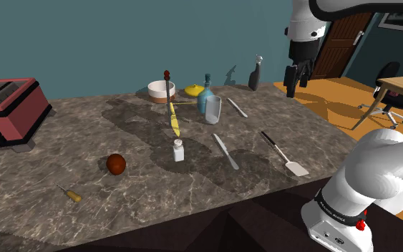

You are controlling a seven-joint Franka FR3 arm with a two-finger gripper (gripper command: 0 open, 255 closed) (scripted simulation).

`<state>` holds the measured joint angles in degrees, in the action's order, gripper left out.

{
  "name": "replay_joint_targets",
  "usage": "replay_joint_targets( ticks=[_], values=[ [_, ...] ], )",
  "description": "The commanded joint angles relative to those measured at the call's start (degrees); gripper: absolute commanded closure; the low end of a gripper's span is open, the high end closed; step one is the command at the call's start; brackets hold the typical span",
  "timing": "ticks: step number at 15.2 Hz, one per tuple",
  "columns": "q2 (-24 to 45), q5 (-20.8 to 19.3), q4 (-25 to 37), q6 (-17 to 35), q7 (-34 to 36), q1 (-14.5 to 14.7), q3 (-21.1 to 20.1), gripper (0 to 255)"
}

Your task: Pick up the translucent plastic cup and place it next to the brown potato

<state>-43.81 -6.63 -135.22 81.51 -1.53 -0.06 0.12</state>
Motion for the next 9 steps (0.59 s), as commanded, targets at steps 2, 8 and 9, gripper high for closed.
replay_joint_targets(
  ticks=[2,8,9],
  values=[
    [1.63,-0.08,0.03,1.92,-0.23,0.01,0.33,0],
    [12.37,-0.23,1.88,12.65,-1.71,0.18,2.13,0],
    [14.28,-0.18,2.47,14.28,-1.99,0.21,2.40,0]
  ],
)
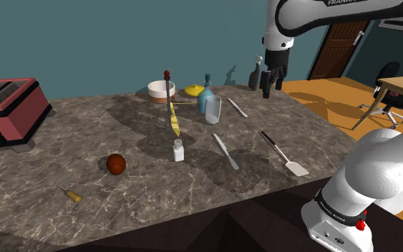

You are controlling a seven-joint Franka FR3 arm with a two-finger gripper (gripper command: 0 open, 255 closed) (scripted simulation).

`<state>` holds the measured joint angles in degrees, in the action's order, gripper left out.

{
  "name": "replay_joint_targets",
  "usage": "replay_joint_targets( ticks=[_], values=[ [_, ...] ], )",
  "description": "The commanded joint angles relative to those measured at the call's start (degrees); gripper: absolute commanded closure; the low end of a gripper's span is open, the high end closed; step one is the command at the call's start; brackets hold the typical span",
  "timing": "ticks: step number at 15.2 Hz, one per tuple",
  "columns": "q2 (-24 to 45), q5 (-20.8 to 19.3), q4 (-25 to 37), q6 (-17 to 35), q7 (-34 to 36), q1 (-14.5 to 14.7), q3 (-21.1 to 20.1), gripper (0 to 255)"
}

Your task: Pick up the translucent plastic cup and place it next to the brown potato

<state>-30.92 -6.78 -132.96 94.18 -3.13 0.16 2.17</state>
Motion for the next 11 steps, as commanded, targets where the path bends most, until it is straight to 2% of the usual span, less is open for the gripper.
replay_joint_targets(
  ticks=[1,11],
  values=[
    [3.32,0.05,0.87,3.20,-0.68,0.03,0.60,0],
    [23.55,2.07,11.65,15.60,-4.19,0.42,2.50,0]
  ],
)
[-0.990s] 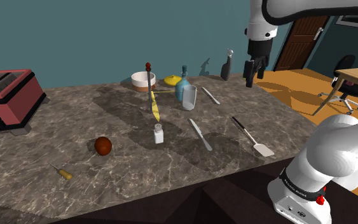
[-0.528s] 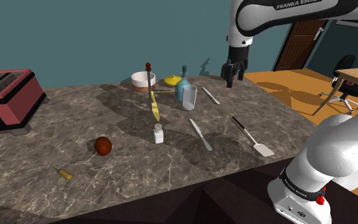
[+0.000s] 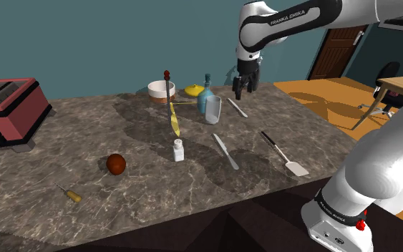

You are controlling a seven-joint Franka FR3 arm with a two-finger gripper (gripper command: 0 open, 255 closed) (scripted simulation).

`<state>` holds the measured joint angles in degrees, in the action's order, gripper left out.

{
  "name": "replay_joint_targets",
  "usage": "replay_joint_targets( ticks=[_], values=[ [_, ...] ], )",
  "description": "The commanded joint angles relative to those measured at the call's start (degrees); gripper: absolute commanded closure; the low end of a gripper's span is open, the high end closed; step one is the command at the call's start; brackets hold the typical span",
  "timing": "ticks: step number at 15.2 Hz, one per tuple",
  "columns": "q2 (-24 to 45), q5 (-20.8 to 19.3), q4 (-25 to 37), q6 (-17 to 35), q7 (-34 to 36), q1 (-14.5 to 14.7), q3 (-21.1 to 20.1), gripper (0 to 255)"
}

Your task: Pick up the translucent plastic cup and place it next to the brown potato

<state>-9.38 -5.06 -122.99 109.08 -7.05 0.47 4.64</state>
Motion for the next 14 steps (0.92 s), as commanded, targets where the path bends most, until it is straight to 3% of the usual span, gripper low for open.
replay_joint_targets(
  ticks=[1,11,14],
  values=[
    [4.09,0.67,3.15,1.57,-0.68,0.12,0.14,0],
    [25.25,4.56,22.40,6.18,-4.74,-0.48,0.14,0],
    [26.77,4.77,22.64,7.59,-4.94,-0.59,0.06,0]
  ],
)
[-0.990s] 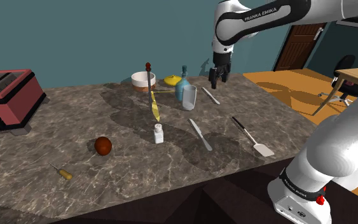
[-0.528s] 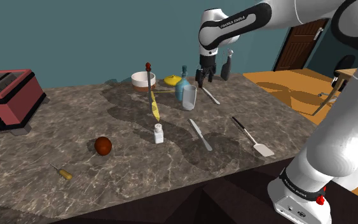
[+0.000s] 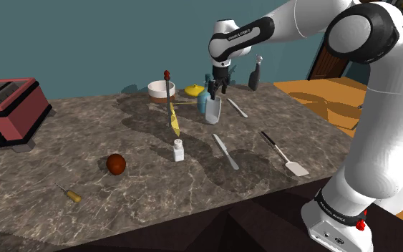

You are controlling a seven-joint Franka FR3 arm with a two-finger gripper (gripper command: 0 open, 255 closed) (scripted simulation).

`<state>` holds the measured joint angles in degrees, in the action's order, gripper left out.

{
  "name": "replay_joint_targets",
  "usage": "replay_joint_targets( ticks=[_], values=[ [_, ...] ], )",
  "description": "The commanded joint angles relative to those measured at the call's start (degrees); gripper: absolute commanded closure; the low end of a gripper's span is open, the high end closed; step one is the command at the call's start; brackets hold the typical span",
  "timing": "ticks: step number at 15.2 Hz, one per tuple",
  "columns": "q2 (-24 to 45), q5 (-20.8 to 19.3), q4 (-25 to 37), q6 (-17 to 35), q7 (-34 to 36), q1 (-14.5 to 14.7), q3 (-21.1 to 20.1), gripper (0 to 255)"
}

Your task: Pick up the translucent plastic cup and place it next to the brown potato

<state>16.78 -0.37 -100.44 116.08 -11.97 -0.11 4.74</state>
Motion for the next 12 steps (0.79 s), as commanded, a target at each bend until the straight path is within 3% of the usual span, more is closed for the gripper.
replay_joint_targets(
  ticks=[1,6,12],
  values=[
    [0.85,0.10,-0.35,1.27,-0.03,-0.02,-0.04,0],
    [2.11,0.20,-2.20,4.38,-0.09,-0.09,-0.06,0],
    [2.12,0.20,-2.19,4.38,-0.09,-0.09,-0.06,0]
  ],
)
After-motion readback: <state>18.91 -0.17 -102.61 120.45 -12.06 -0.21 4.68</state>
